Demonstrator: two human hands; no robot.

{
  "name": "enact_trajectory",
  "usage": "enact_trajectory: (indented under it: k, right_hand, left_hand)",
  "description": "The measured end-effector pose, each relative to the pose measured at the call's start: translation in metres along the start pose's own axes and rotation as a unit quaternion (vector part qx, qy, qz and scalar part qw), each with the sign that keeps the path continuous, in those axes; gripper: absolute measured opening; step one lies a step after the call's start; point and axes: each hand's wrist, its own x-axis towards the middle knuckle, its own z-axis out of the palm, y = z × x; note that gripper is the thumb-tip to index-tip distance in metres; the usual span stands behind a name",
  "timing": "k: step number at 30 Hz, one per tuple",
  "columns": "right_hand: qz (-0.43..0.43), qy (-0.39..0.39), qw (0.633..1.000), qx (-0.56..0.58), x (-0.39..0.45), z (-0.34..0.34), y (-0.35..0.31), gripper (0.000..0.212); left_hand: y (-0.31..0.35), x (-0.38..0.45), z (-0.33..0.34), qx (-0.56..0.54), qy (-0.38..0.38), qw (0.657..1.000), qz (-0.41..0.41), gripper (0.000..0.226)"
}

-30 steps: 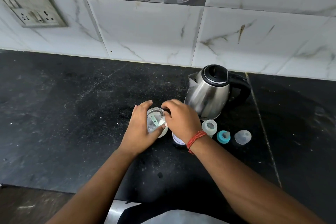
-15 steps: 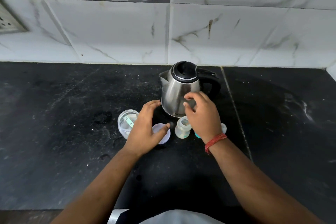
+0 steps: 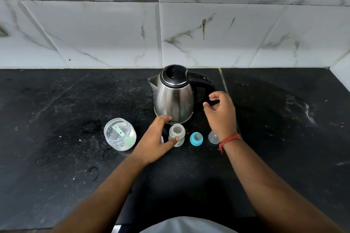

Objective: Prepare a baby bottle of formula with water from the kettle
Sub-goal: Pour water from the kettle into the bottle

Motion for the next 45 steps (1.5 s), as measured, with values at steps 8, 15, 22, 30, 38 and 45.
enact_trajectory:
  k: [8,15,22,30,38,45]
  right_hand:
    - [0.044,-0.027,0.997,0.05,0.05,0.005,0.012,0.045]
    - [0.081,-0.144,0.981,0.104,0.072,0.018,0.009,0.024]
    - [0.134,-0.154,0.954,0.221,0.073,0.025,0.019,0.032]
    - [0.171,-0.141,0.927,0.302,0.07,0.031,0.016,0.042]
    - [0.169,-0.071,0.92,0.347,0.054,0.033,0.002,0.041]
    - [0.149,0.012,0.903,0.402,0.055,0.001,-0.041,0.043]
  left_hand:
    - [-0.004,0.003,0.006,0.003,-0.034,0.998,-0.049,0.07]
    - [-0.006,0.008,0.011,-0.005,-0.05,0.995,-0.081,0.078]
    - [0.0,0.007,0.016,0.006,-0.04,0.997,-0.072,0.055]
    - [0.008,-0.002,0.01,-0.033,0.028,0.995,-0.088,0.047]
    - [0.009,-0.012,-0.018,-0.079,0.129,0.987,-0.06,0.044]
    - [0.018,-0.013,-0.042,-0.08,0.204,0.975,-0.044,0.048]
